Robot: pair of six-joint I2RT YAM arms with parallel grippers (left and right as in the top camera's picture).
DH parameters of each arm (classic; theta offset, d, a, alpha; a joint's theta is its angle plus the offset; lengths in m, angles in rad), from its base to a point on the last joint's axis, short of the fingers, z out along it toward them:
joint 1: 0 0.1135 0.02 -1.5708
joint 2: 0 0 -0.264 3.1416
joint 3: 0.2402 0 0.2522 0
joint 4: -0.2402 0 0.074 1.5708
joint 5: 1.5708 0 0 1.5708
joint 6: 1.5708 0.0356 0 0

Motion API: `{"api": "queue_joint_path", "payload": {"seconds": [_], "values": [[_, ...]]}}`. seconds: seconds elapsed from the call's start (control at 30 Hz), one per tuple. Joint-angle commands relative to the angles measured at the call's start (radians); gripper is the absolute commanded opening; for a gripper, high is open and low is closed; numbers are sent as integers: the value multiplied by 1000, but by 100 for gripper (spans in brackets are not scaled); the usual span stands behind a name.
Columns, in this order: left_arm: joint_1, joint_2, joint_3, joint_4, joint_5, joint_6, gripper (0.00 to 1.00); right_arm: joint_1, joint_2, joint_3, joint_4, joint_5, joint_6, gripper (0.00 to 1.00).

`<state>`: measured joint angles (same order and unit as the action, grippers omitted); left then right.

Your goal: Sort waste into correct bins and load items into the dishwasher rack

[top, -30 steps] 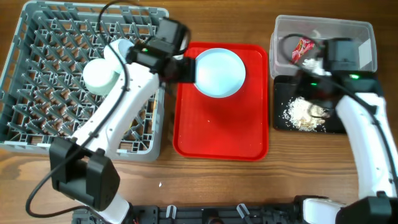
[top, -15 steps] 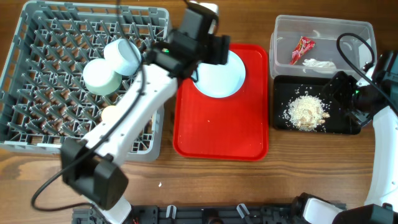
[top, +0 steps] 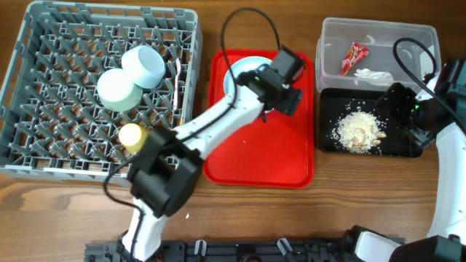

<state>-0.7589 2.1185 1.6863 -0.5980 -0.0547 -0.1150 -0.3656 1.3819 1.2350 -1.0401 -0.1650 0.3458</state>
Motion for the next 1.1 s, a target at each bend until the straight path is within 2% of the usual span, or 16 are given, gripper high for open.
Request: {"api": "queue_joint_path", "payload": {"seconds": [0.0,0.43,0.5,0.6,0.8,0.9,1.07], "values": [[-19,55,11,4,-22,33,79,-2,13,14,-1,-20,-3,91],[-52,159,6,-13,-153,33,78,-2,13,14,-2,-21,-4,91],[-53,171,6,-24,-161,33,75,-2,13,14,-4,-21,-4,92],[-56,182,6,-34,-191,33,66,-2,13,14,-4,-21,-4,92],[-63,182,6,-45,-201,33,28,-2,13,14,-5,-21,-4,92],[-70,182,6,-45,-206,34,14,-2,13,14,-5,-21,-3,91],[-86,182,6,-46,-259,35,4,-2,13,14,-6,-21,-3,91]]}}
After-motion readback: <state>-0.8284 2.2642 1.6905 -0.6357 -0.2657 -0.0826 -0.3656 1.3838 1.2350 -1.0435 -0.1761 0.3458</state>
